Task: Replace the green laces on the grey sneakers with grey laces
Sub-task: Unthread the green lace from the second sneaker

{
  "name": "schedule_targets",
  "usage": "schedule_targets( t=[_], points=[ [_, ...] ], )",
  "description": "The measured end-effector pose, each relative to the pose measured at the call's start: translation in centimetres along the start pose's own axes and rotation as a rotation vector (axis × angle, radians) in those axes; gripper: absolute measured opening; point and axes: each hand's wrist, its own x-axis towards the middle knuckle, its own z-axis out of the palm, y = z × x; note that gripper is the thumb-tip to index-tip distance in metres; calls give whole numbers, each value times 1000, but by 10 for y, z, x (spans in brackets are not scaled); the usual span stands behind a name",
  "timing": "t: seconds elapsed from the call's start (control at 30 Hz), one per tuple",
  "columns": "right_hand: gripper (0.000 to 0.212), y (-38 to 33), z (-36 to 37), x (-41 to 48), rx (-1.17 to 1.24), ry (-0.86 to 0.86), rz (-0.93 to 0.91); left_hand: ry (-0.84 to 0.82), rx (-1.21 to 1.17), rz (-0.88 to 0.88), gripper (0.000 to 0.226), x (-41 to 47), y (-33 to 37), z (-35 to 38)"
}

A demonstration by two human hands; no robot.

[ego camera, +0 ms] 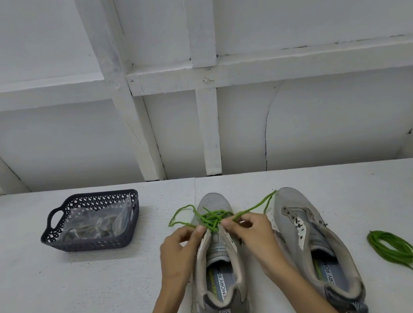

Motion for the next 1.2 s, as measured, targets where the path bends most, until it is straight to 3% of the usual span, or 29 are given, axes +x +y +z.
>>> schedule_targets(
  t=[0.13, 0.3, 0.47, 0.6, 0.67, 0.8, 0.83, 0.97, 1.03, 1.2],
  points=[
    [21, 3, -7, 4, 69, 222, -55, 251, -156, -18, 20, 1, -1, -5],
    [18, 1, -1, -1, -24, -34, 5, -1, -27, -15, 24, -2, 2, 1],
    [20, 1, -5, 2, 43, 237, -93, 320, -165, 2, 14, -2, 8, -3],
    [20, 0, -4, -2, -12, -2, -46, 51, -123, -24, 20, -4, 5, 1],
    [20, 2, 0, -1, -44, -16, -35, 14, -64, -3, 30, -4, 1, 3],
    [24, 2, -5, 1, 72, 173, -29, 338, -228, -19, 18, -3, 5, 1],
    [24, 2, -8, 2, 65, 178, -27, 355, -247, -21, 18, -3, 7, 0],
    [22, -1, -7, -4, -33, -68, 9, 90, -158, -35, 19, -5, 3, 2],
    [19, -1, -3, -5, -31, -80, 0, 25, -81, -13, 22, -4, -1, 4],
    [11, 0, -7, -2, -26, -96, 7, 368, -311, -45, 18, 0, 5, -1]
  ],
)
